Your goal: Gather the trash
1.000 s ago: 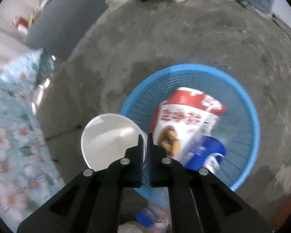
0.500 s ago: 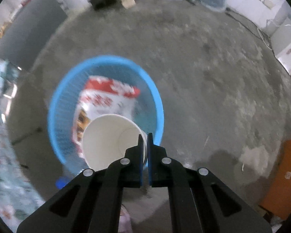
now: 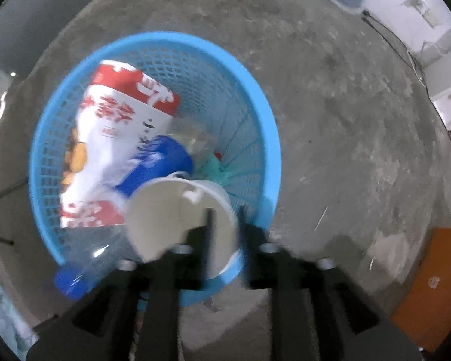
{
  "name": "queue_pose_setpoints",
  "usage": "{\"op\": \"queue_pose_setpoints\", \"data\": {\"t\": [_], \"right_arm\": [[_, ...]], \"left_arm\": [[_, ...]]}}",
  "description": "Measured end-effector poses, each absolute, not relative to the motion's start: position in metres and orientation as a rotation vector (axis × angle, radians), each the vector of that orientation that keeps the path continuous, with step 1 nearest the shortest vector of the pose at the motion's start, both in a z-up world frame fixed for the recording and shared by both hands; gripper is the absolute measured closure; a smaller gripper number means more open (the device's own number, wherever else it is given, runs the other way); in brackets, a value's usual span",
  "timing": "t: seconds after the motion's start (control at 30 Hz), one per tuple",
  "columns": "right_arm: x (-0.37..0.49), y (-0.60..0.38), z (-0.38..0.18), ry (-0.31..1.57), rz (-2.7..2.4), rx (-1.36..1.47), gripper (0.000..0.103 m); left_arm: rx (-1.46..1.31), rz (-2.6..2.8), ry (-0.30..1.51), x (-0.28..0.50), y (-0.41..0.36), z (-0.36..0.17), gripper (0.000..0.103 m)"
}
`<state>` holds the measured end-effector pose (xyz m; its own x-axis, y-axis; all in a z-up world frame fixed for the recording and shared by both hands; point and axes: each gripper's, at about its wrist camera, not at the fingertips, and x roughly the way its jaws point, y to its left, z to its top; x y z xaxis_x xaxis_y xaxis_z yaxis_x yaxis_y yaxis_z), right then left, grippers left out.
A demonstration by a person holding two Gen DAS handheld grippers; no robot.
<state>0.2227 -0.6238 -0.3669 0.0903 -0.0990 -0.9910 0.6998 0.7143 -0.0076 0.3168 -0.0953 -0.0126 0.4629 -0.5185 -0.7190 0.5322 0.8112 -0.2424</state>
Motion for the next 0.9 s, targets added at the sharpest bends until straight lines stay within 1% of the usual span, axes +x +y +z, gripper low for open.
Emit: {"op": "queue_pose_setpoints", "data": {"t": [0.03, 0.07, 0.13, 0.27, 0.4, 0.43, 0.47, 0.53, 0.57, 0.6, 0.63, 0.67, 0.73, 0.83, 0.9], "right_arm": [[0.219, -0.623, -0.358, 1.339, -0.634, 0.544, 0.060], [0.217, -0.622, -0.353, 1.330, -0.641, 0.529, 0.055], [0.209, -0.620, -0.336, 1.289, -0.645, 0.512, 0.052], [0.191, -0.621, -0.306, 1.219, -0.652, 0.543, 0.051], [0.162, -0.599, -0.249, 1.088, -0.637, 0.603, 0.051], [0.158, -0.592, -0.234, 1.052, -0.617, 0.606, 0.050], [0.152, -0.583, -0.218, 1.017, -0.598, 0.606, 0.048], [0.132, -0.549, -0.176, 0.926, -0.554, 0.590, 0.037], [0.122, -0.530, -0.155, 0.878, -0.530, 0.578, 0.034], [0.114, -0.513, -0.139, 0.846, -0.506, 0.561, 0.028], [0.109, -0.504, -0.128, 0.829, -0.490, 0.545, 0.025], [0.102, -0.489, -0.114, 0.806, -0.474, 0.525, 0.024], [0.088, -0.453, -0.084, 0.750, -0.437, 0.476, 0.015], [0.077, -0.416, -0.055, 0.695, -0.398, 0.425, 0.009], [0.076, -0.389, -0.037, 0.676, -0.362, 0.383, 0.007]], "left_arm": [[0.018, -0.647, 0.871, 0.315, -0.095, -0.011, 0.023], [0.017, -0.649, 0.866, 0.312, -0.094, -0.010, 0.023], [0.008, -0.653, 0.854, 0.306, -0.091, -0.007, 0.023], [-0.011, -0.666, 0.838, 0.289, -0.085, 0.003, 0.023], [0.001, -0.671, 0.802, 0.263, -0.077, 0.012, 0.022], [0.000, -0.673, 0.795, 0.257, -0.075, 0.013, 0.020], [-0.003, -0.676, 0.786, 0.250, -0.072, 0.015, 0.019], [-0.012, -0.679, 0.774, 0.238, -0.068, 0.017, 0.019], [-0.016, -0.676, 0.769, 0.232, -0.065, 0.017, 0.018], [-0.019, -0.670, 0.766, 0.227, -0.064, 0.018, 0.018], [-0.022, -0.660, 0.760, 0.219, -0.061, 0.019, 0.016], [-0.024, -0.652, 0.755, 0.213, -0.059, 0.020, 0.014], [-0.024, -0.624, 0.742, 0.199, -0.054, 0.021, 0.013], [-0.037, -0.575, 0.716, 0.180, -0.046, 0.024, 0.010], [-0.049, -0.513, 0.693, 0.167, -0.040, 0.026, 0.010]]}}
